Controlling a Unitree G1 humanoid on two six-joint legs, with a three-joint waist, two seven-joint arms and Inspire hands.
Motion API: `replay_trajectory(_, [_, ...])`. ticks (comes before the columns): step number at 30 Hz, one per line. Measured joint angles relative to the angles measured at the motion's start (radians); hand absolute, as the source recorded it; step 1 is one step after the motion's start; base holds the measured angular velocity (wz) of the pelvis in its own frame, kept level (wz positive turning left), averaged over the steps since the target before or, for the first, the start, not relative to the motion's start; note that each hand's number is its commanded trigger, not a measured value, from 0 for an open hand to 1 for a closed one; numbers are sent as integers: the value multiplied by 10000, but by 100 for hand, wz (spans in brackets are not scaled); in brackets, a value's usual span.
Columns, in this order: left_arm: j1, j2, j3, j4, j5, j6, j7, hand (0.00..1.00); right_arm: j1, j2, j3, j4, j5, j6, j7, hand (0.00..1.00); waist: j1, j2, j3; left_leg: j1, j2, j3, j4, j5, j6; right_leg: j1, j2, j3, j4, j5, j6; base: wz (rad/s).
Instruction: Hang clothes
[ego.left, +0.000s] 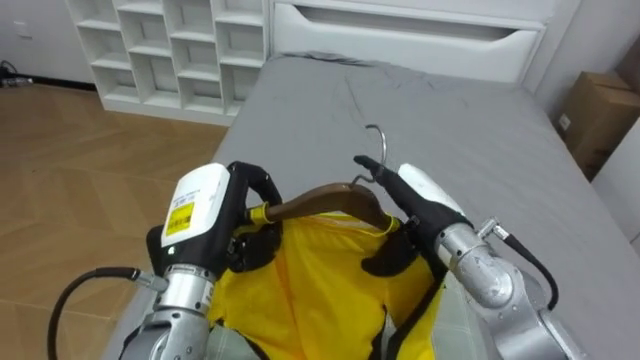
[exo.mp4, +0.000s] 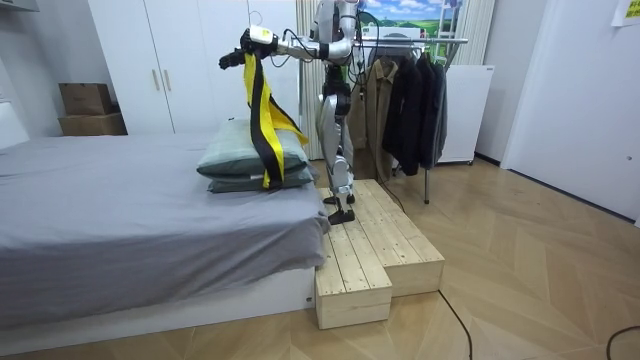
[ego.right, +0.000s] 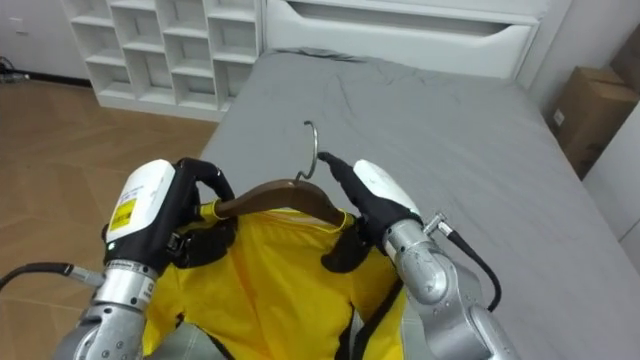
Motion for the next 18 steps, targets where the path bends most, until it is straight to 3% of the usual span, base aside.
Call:
replay_trajectory(12, [-8,176,-20,-1,37,66,-250,100,2,26,10,2246,-21,-58,-433,0,20,0,0,-65,-43,-71,7,11,17,-44,-29,-50,2,0,1,1])
replay_trajectory(18, [-6,492,-15,-372,23,55,-710,100,70,-92,-18,3927,-3,-109,-537,0,-48,14,-8,-72,-73,-125,13,11,18,-11,-53,-136,1,-1,1,4])
